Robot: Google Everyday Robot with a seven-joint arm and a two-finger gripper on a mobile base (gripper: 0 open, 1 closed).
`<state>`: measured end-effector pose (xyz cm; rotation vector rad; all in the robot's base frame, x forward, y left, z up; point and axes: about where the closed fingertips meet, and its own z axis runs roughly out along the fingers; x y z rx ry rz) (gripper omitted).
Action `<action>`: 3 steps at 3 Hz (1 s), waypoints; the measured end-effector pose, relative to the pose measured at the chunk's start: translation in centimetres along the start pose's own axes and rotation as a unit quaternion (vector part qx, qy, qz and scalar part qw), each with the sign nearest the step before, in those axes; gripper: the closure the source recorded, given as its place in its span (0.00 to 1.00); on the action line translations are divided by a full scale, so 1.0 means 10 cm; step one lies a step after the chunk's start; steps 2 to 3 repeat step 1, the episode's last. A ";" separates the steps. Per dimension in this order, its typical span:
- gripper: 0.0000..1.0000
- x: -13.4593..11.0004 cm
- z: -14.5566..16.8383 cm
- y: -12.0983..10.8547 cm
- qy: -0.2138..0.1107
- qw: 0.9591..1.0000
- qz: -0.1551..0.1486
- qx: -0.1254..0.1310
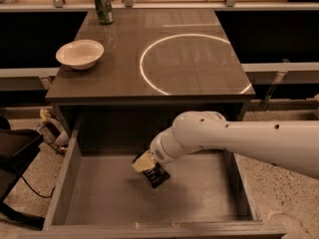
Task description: Place rxbar chocolate into top drawer
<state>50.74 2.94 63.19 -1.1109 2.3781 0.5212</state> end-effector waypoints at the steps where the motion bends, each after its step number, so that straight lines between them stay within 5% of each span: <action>1: 0.00 0.00 0.00 0.00 0.000 1.000 0.000 0.000; 3: 0.00 0.00 0.00 0.00 0.000 1.000 0.000 0.000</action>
Offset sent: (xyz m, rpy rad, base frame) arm 0.0000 0.0000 0.0000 0.0000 0.0000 0.0000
